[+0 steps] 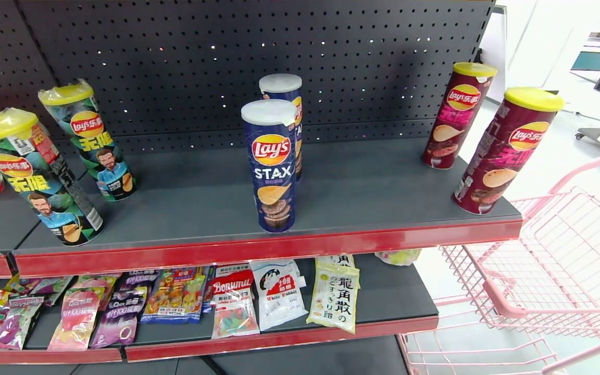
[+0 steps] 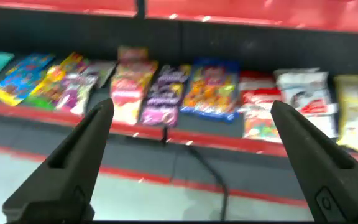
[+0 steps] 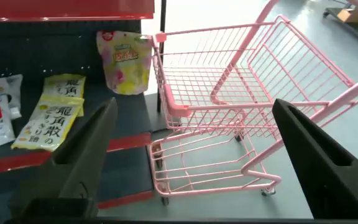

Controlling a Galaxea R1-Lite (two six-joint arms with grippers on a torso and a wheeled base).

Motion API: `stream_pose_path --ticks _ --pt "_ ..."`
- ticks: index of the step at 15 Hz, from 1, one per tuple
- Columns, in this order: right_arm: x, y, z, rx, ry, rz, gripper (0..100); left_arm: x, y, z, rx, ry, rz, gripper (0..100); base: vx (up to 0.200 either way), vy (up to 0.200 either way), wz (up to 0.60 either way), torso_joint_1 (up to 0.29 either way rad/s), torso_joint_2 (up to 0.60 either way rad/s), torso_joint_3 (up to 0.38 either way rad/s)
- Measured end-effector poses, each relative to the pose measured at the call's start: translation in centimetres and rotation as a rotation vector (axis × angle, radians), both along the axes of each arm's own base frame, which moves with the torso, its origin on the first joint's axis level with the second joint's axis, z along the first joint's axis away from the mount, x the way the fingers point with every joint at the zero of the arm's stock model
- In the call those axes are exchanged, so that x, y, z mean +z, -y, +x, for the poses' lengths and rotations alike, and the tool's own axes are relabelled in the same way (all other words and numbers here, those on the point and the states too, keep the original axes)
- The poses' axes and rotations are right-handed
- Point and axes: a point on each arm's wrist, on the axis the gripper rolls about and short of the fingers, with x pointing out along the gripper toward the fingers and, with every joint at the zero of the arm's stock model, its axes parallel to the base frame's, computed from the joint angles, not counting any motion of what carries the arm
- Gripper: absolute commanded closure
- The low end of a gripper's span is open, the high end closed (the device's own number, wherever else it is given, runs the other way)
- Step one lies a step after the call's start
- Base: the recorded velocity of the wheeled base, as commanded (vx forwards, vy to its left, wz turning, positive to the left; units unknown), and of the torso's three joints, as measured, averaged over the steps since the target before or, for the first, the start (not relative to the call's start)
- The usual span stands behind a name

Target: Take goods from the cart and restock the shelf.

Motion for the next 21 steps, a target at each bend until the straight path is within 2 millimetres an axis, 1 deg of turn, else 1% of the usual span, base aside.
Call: stream_pose_path --ticks 1,2,4,5,7,9,11,12,16,18,21 --pt "-0.1 0.0 -0.1 -0.004 0.014 0.010 0 -0.1 0.0 -0.1 -0.005 0.015 -0.001 0 0.000 0.000 0.00 0.000 0.00 0.000" --pt "-0.3 0.0 -0.2 -0.006 0.031 0.043 0 -0.2 0.1 -0.2 -0.050 0.024 -0.002 0 0.000 0.000 0.00 0.000 0.00 0.000" --pt "-0.4 0.0 -0.3 0.004 0.048 0.083 0 -0.2 0.5 -0.1 -0.207 0.066 -0.015 0 0.000 0.000 0.00 0.000 0.00 0.000" --pt "-0.4 -0.1 -0.3 0.036 0.047 0.080 0 -0.1 0.5 0.0 -0.245 0.097 -0.018 0 0.000 0.000 0.00 0.000 0.00 0.000" --pt "-0.5 -0.2 -0.2 0.085 0.046 0.083 0 -0.4 0.5 0.2 -0.246 0.105 -0.016 0 0.000 0.000 0.00 0.000 0.00 0.000" --pt "-0.3 -0.3 -0.2 0.116 0.074 0.089 0 -0.5 0.5 0.6 -0.234 0.184 0.000 0 0.000 0.000 0.00 0.000 0.00 0.000" --pt "-0.6 -0.5 0.0 0.206 0.076 0.069 0 -1.3 0.5 0.9 -0.224 0.147 0.018 0 0.000 0.000 0.00 0.000 0.00 0.000" --pt "-0.9 -0.5 0.0 0.227 0.058 0.068 0 -1.4 0.5 0.9 -0.233 0.145 0.033 0 0.000 0.000 0.00 0.000 0.00 0.000" --pt "-1.2 -0.5 0.1 0.222 0.047 0.076 0 -1.5 0.5 0.9 -0.235 0.139 0.031 0 0.000 0.000 0.00 0.000 0.00 0.000" --pt "-1.2 -0.5 0.1 0.219 0.053 0.112 0 -1.5 0.5 0.9 -0.234 0.140 0.029 0 0.000 0.000 0.00 0.000 0.00 0.000" --pt "-1.2 -0.5 0.1 0.218 0.050 0.104 0 -1.5 0.5 0.9 -0.232 0.140 0.028 0 0.000 0.000 0.00 0.000 0.00 0.000"
